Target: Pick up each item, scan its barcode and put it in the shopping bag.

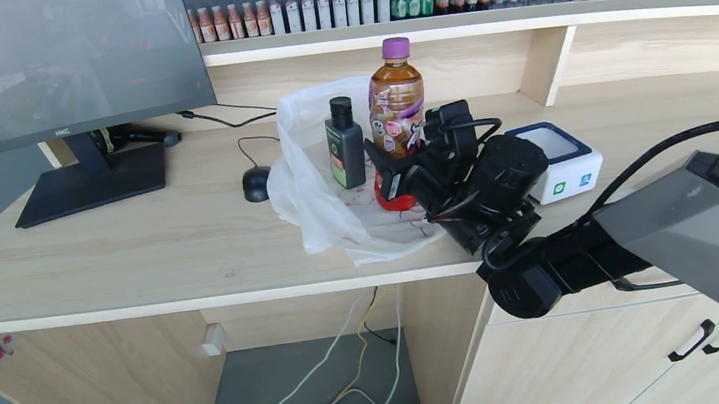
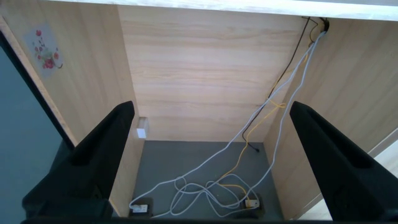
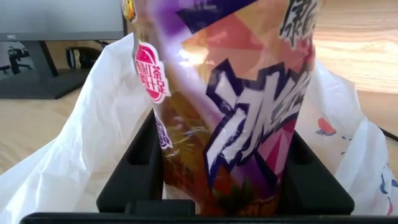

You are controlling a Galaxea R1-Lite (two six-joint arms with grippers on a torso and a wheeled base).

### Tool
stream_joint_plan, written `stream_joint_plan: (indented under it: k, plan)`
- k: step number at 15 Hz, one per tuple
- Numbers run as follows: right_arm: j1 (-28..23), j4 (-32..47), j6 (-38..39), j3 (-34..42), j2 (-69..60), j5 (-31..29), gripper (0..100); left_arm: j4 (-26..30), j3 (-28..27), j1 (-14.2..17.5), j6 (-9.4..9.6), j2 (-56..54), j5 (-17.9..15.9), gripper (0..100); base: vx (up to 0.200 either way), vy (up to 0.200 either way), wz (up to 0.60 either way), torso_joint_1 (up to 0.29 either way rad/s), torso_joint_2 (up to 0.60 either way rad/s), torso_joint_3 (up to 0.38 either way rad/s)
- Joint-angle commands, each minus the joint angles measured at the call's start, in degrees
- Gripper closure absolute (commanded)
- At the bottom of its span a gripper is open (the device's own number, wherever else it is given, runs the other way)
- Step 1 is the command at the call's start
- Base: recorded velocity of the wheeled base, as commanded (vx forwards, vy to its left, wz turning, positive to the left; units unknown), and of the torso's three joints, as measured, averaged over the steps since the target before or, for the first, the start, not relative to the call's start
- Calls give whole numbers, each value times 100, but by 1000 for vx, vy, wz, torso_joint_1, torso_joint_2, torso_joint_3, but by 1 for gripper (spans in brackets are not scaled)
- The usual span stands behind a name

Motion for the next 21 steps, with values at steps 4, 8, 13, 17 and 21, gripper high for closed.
stream_joint_plan:
  k: [4,8,13,17,21]
  plan:
    - [2,-2,21,-53,-140,1,0,-4,0,0,-5,-2,0,0,0,0,0,0,0,0]
    - [-68,7,12,132,-448,1,0,-4,0,0,4,-2,0,0,0,0,0,0,0,0]
    - [-446,-20,12,1678,-1907,-16,0,-4,0,0,-5,-2,0,0,0,0,0,0,0,0]
    - [-1114,-362,47,3964,-3621,1,0,-4,0,0,-5,-2,0,0,0,0,0,0,0,0]
    - [-1193,-564,258,6407,-5194,-25,0,-4,0,0,4,-2,0,0,0,0,0,0,0,0]
